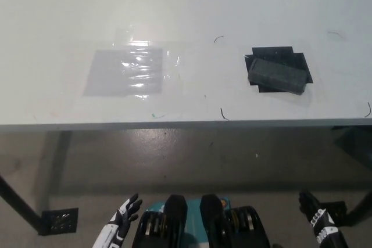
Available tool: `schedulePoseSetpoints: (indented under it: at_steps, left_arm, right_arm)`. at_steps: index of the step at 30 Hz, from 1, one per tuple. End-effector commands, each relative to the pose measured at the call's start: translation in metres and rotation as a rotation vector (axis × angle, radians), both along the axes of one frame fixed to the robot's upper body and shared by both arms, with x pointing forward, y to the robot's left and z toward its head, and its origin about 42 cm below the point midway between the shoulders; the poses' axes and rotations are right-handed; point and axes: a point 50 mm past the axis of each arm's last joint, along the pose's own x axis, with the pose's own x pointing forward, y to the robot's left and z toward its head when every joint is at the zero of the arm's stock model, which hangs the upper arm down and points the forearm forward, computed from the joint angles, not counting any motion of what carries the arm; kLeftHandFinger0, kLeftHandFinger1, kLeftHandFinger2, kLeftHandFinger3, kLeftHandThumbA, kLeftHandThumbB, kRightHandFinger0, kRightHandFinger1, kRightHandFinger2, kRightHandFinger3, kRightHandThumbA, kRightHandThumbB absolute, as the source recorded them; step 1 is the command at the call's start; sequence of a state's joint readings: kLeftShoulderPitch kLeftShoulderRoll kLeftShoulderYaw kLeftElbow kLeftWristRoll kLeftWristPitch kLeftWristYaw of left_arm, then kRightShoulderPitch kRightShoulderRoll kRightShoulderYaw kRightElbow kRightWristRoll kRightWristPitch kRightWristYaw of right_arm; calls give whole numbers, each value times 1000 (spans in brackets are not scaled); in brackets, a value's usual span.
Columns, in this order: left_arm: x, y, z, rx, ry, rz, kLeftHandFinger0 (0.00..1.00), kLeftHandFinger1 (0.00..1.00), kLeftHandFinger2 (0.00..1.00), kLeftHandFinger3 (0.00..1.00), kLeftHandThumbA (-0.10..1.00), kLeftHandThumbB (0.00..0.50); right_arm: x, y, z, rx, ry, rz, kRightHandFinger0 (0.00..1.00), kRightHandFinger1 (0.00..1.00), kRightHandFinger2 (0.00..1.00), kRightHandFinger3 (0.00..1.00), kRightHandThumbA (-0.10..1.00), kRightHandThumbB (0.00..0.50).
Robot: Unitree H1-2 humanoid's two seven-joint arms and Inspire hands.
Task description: A whiteboard eraser is kept on the black marked spot on the table infront of the robot and the robot uses its right hand to swipe it back and forth on the table twice to clean it
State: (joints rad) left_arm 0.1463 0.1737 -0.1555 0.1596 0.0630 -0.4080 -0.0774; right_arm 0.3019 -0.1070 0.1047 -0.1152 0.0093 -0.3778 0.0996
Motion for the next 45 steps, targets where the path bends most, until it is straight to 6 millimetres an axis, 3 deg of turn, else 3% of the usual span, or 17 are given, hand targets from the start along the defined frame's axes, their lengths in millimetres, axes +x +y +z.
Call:
schedulePoseSetpoints:
  at_steps: [1, 6, 13, 16, 17, 18, 19, 23, 24, 26, 27, 31, 32, 35, 41, 43, 45]
  left_arm:
    - [5, 4, 18, -1, -106, -40, 1000, 1000, 1000, 1000, 1000, 378]
    - [9, 4, 26, -9, -136, -44, 1000, 1000, 1000, 1000, 1000, 383]
    - [14, 7, 30, -9, -150, -40, 1000, 1000, 1000, 1000, 1000, 396]
    - [15, 9, 32, -10, -157, -35, 1000, 1000, 1000, 1000, 1000, 383]
    - [15, 10, 32, -9, -157, -32, 1000, 1000, 1000, 1000, 1000, 386]
    - [16, 10, 32, -7, -157, -31, 1000, 1000, 1000, 1000, 1000, 380]
    - [16, 11, 31, -7, -156, -32, 1000, 1000, 1000, 1000, 1000, 383]
    - [21, 13, 33, -1, -162, -36, 1000, 1000, 1000, 1000, 1000, 395]
    - [22, 13, 33, 0, -161, -36, 1000, 1000, 1000, 1000, 1000, 396]
    - [22, 14, 34, 5, -165, -37, 1000, 1000, 1000, 1000, 1000, 393]
    - [23, 15, 34, 4, -165, -39, 1000, 1000, 1000, 1000, 1000, 393]
    - [26, 15, 36, 3, -171, -39, 1000, 1000, 1000, 1000, 1000, 411]
    - [27, 15, 36, 2, -173, -39, 1000, 1000, 1000, 1000, 1000, 412]
    - [29, 16, 38, -1, -179, -40, 1000, 1000, 1000, 1000, 1000, 416]
    - [30, 16, 38, 1, -182, -36, 1000, 1000, 1000, 1000, 1000, 413]
    - [30, 16, 39, 6, -184, -36, 1000, 1000, 1000, 1000, 1000, 412]
    - [31, 16, 40, 9, -187, -39, 1000, 1000, 1000, 1000, 1000, 413]
  right_arm:
    - [12, 1, 39, 16, -169, 8, 1000, 1000, 1000, 1000, 876, 110]
    - [29, -2, 85, -10, -350, -21, 1000, 1000, 1000, 1000, 812, 128]
    - [68, -23, 193, -205, -585, -128, 1000, 1000, 1000, 1000, 765, 199]
    - [102, -34, 259, -324, -629, -134, 1000, 1000, 1000, 1000, 780, 233]
    - [114, -35, 281, -362, -635, -144, 1000, 1000, 1000, 1000, 702, 218]
    - [127, -35, 304, -382, -648, -152, 1000, 1000, 1000, 1000, 548, 182]
    - [142, -35, 323, -408, -648, -150, 1000, 1000, 1000, 1000, 500, 173]
    - [223, -32, 377, -570, -522, -149, 1000, 1000, 1000, 1000, 498, 192]
    - [253, -28, 385, -616, -423, -130, 1000, 1000, 1000, 1000, 574, 222]
    - [291, -21, 389, -720, -313, -108, 1000, 1000, 1000, 1000, 699, 246]
    - [306, -18, 389, -766, -275, -97, 1000, 1000, 1000, 1000, 725, 244]
    - [364, 1, 378, -876, -87, -64, 1000, 1000, 1000, 1000, 782, 327]
    - [374, 9, 373, -921, -40, -70, 1000, 1000, 1000, 1000, 801, 316]
    - [391, 24, 358, -950, 40, -62, 1000, 1000, 1000, 1000, 772, 302]
    - [415, 46, 323, -1084, 199, -31, 1000, 1000, 1000, 1000, 896, 364]
    - [418, 50, 308, -1100, 259, 14, 1000, 1000, 1000, 1000, 907, 343]
    - [419, 50, 292, -1132, 339, 62, 1000, 1000, 1000, 1000, 1000, 359]
